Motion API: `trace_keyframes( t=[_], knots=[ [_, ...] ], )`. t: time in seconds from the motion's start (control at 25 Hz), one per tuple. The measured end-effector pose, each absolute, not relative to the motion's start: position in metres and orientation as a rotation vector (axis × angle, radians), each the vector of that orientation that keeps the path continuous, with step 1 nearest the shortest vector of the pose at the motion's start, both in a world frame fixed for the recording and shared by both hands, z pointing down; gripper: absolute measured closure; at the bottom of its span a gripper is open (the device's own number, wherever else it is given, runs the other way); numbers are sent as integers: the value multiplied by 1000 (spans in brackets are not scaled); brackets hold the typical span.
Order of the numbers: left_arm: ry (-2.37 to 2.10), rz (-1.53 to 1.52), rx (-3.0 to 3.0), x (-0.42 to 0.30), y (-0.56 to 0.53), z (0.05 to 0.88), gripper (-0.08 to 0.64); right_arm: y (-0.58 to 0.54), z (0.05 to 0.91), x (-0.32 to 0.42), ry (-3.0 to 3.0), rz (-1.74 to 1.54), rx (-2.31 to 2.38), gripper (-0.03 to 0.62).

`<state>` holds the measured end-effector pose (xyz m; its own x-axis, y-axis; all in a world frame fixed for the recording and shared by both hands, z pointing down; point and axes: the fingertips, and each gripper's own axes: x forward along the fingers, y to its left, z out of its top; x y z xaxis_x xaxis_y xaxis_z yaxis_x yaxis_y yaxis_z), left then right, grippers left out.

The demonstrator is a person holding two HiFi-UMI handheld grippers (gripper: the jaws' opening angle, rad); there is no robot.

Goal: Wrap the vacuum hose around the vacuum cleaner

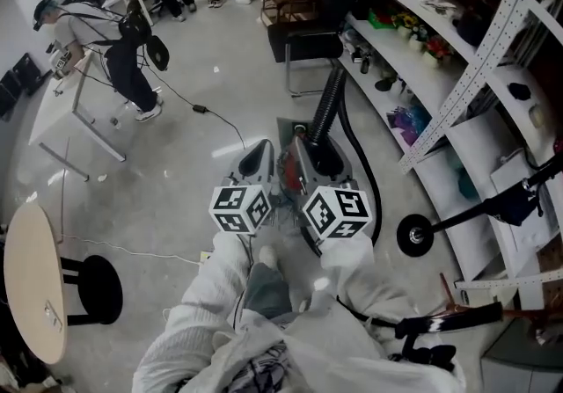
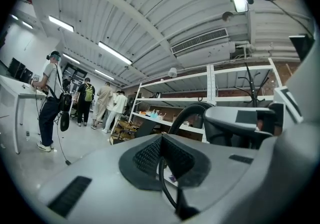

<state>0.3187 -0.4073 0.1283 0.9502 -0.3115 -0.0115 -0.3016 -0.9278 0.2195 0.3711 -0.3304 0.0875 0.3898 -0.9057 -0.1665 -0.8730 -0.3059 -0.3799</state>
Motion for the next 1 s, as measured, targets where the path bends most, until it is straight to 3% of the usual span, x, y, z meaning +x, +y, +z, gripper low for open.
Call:
trace_keyframes(
  t=[0.28,0.6,0.8,1.0],
  knots=[
    [-406,-15,2903,384,-536,123,560,-466,88,444,1505,-180,-2295,351],
    [-426,-4,2919,400,-680,117,560,-613,82,475,1551,-204,-2285,351],
    [-511,-5,2860,387,-731,129,560,-688,80,462,1704,-254,-2220,351],
    [-663,-1,2803,340,-771,141,560,-749,84,402,1903,-347,-2058,351]
  ],
)
